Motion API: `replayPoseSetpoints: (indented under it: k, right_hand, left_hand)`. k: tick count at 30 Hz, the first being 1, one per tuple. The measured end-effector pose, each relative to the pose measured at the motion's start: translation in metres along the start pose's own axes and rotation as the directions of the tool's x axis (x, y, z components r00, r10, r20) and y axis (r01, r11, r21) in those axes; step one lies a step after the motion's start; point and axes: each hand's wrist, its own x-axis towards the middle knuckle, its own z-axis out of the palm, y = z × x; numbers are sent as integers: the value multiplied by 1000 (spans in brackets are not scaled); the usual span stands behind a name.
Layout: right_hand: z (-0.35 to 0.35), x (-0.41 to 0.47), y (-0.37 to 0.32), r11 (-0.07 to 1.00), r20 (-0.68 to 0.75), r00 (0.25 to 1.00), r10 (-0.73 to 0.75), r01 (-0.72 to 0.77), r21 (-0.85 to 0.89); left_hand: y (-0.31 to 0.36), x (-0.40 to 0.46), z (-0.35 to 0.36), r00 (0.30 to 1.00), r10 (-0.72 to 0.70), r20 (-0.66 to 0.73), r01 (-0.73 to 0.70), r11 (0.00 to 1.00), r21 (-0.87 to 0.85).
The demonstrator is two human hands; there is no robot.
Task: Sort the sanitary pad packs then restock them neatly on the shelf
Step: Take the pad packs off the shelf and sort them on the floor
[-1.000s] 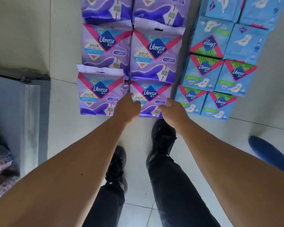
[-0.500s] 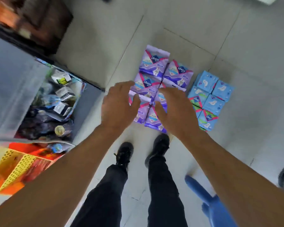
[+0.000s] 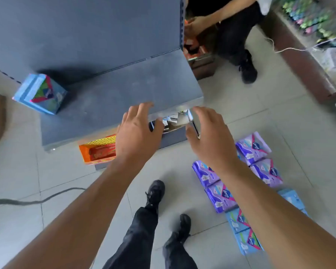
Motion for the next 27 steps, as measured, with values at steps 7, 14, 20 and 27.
replayPoseSetpoints:
  k: [7,14,20,27]
  right_hand:
    - [62,33,-111,970,95,967,-238,232,66]
    - [143,73,-211,948,175,932,-316,303,98]
    - [234,114,-279,951,222,928,-299,271,145]
    - [317,165,-315,970,262,940,-218,180,162]
  left_hand:
    - [-120,-10,-73,945,-247,-213,244,969,-42]
    - [-231,6,-111,884,-381,-271,369,924,-95]
    - [-328,46,-119,878,-414,-240,397,910,-118]
    - [-406,94,-112,880,-427,-205,395,900,-183]
